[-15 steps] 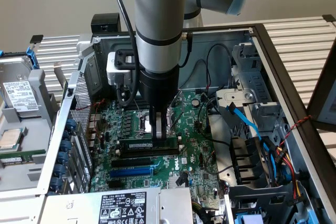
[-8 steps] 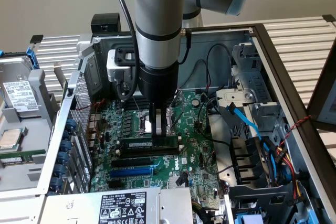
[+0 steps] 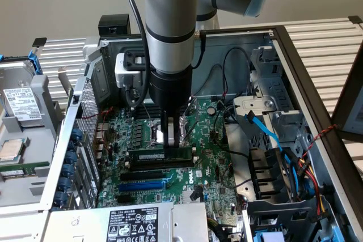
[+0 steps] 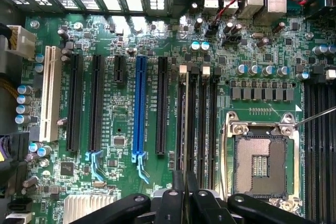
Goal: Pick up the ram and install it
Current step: 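Insert the ram into the slot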
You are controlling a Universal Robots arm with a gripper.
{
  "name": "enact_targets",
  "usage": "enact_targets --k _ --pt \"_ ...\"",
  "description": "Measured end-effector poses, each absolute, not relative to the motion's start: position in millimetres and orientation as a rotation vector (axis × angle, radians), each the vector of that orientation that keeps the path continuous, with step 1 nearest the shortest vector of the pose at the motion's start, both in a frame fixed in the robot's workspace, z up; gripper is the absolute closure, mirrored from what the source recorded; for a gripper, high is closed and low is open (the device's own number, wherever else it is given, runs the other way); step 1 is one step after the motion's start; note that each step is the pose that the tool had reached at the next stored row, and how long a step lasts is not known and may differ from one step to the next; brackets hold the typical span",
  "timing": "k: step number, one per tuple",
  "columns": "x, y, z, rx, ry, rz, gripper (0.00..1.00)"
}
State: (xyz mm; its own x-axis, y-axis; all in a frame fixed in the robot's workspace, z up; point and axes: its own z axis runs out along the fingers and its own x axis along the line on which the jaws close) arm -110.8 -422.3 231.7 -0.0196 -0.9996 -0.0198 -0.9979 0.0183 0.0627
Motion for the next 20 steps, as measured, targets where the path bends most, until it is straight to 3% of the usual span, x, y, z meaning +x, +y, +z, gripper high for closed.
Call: enact_targets --k 20 --pt "-110.8 -420.7 229.8 2.182 -2.215 -0.08 0.87"
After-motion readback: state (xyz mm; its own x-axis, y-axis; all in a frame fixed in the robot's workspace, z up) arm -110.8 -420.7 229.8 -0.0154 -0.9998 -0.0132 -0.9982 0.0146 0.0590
